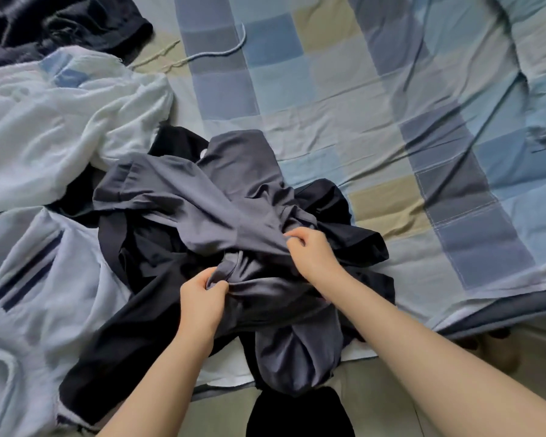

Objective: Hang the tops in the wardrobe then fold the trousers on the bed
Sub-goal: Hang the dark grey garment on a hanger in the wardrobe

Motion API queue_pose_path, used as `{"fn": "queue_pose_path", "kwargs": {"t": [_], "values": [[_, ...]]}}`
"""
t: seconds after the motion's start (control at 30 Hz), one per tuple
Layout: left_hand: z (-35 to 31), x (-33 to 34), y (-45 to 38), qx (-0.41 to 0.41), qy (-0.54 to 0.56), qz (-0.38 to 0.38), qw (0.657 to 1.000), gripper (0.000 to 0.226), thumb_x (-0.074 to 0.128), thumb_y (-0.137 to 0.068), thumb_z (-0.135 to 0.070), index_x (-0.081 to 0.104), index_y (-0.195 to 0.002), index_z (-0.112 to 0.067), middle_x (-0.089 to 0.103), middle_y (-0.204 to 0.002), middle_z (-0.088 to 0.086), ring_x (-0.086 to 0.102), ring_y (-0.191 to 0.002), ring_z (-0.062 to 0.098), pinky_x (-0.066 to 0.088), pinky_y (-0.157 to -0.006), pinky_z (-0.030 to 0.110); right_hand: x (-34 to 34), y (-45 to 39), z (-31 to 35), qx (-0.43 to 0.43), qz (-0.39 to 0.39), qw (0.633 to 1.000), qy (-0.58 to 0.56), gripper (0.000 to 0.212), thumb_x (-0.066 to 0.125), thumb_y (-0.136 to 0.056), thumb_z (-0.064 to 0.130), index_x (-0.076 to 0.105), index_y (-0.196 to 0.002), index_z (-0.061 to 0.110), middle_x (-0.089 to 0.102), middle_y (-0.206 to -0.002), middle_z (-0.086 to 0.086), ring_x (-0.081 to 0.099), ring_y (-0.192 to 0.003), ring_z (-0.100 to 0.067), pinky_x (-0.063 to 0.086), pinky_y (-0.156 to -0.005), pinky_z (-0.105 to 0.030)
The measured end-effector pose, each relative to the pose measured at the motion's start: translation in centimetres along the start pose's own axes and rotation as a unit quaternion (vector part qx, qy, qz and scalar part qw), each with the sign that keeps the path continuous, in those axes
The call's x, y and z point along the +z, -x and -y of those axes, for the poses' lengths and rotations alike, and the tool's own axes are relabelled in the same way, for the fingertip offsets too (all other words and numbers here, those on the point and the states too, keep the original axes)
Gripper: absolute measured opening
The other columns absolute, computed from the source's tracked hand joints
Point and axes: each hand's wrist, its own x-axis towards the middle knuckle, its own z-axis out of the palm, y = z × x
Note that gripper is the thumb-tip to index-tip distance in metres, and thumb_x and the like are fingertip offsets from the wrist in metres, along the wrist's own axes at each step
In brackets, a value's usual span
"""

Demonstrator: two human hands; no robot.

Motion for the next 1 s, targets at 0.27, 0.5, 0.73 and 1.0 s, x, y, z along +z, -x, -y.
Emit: {"fn": "queue_pose_path", "kwargs": {"t": [0.27, 0.5, 0.73, 1.0], "values": [[-2.6, -0.9, 2.9, -0.117, 0.098, -0.01, 0.988, 0.01, 0.056, -0.074, -0.005, 0.053, -0.065, -0.007, 0.048, -0.065, 0.005, 0.04, -0.065, 0.021, 0.031, -0.059, 0.031, -12.9, 4.9, -2.1, 0.123, -0.26, 0.927, -0.24, 0.028, 0.031, -0.094, 0.008, 0.058, -0.099, 0.007, 0.061, -0.094, -0.013, 0.061, -0.086, -0.029, 0.056, -0.076, -0.047], [-2.5, -1.0, 4.0, -0.105, 0.058, 0.006, 0.993, 0.011, 0.068, -0.086, -0.012, 0.071, -0.097, -0.01, 0.073, -0.093, 0.01, 0.066, -0.095, 0.03, 0.05, -0.078, 0.036, -16.8, 8.1, -5.8, 0.178, -0.242, 0.933, -0.2, 0.015, 0.056, -0.093, 0.015, 0.056, -0.106, 0.008, 0.064, -0.106, -0.015, 0.063, -0.095, -0.031, 0.052, -0.089, -0.052], [-8.1, -2.3, 8.1, -0.009, 0.02, 0.015, 1.0, 0.009, 0.063, -0.09, -0.007, 0.069, -0.091, -0.015, 0.069, -0.084, 0.0, 0.061, -0.079, 0.016, 0.046, -0.07, 0.029, -18.0, 13.1, 0.7, 0.068, -0.213, 0.967, -0.126, 0.013, 0.057, -0.094, 0.023, 0.053, -0.098, 0.011, 0.061, -0.104, -0.013, 0.059, -0.092, -0.023, 0.05, -0.083, -0.039], [-17.8, -4.9, 15.2, 0.196, -0.187, 0.115, 0.956, 0.022, 0.065, -0.083, -0.004, 0.071, -0.07, -0.019, 0.068, -0.065, 0.002, 0.058, -0.064, 0.014, 0.045, -0.065, 0.032, -24.3, 25.3, 16.1, -0.174, -0.201, 0.964, -0.012, 0.019, 0.056, -0.092, 0.009, 0.06, -0.101, 0.025, 0.063, -0.099, 0.013, 0.057, -0.094, 0.0, 0.042, -0.079, -0.011]]}}
